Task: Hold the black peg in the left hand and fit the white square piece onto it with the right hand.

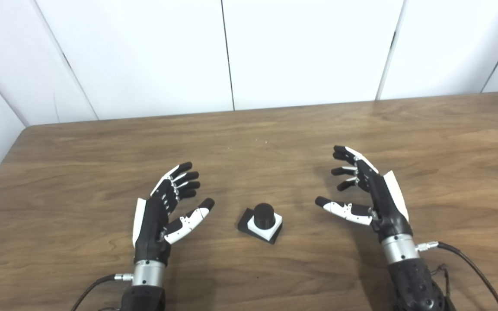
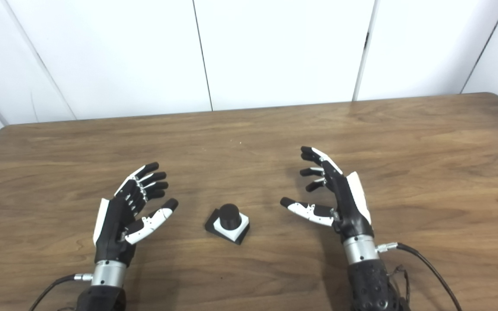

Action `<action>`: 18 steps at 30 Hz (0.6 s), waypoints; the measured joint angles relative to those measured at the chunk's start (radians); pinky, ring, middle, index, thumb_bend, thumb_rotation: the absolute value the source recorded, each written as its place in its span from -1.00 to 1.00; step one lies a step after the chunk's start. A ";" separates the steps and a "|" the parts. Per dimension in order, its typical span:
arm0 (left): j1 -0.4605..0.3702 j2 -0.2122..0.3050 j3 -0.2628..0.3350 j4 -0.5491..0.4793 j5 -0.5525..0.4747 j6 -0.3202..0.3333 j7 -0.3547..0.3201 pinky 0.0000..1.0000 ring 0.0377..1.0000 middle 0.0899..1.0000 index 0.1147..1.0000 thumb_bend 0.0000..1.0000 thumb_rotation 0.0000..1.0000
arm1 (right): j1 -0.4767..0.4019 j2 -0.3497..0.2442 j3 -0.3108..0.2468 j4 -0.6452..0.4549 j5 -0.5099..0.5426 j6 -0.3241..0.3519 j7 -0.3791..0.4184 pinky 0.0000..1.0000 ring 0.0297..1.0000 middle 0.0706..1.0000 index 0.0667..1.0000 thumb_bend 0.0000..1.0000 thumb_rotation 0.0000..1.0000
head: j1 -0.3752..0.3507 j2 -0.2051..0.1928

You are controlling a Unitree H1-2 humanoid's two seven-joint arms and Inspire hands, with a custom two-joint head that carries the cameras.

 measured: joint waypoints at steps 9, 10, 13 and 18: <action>0.000 -0.001 0.000 0.000 0.007 -0.003 0.028 0.25 0.34 0.39 0.43 0.15 -0.84 | 0.006 0.007 -0.001 -0.002 -0.023 0.002 -0.007 0.00 0.29 0.55 0.60 0.20 -0.86 | 0.003 0.002; 0.000 -0.001 0.000 0.000 0.008 -0.004 0.030 0.25 0.33 0.39 0.43 0.15 -0.84 | 0.006 0.008 -0.002 -0.002 -0.023 0.002 -0.007 -0.01 0.28 0.55 0.59 0.20 -0.86 | 0.003 0.002; 0.000 -0.001 -0.001 0.000 0.008 -0.003 0.034 0.24 0.33 0.39 0.42 0.14 -0.88 | 0.006 0.008 -0.005 -0.002 -0.022 0.002 -0.010 -0.02 0.27 0.53 0.59 0.21 -0.88 | 0.009 0.003; 0.000 -0.001 -0.001 0.000 0.006 -0.003 0.035 0.23 0.33 0.39 0.43 0.14 -0.88 | 0.006 0.008 -0.006 -0.002 -0.022 0.002 -0.017 -0.01 0.27 0.52 0.57 0.22 -0.90 | 0.011 0.005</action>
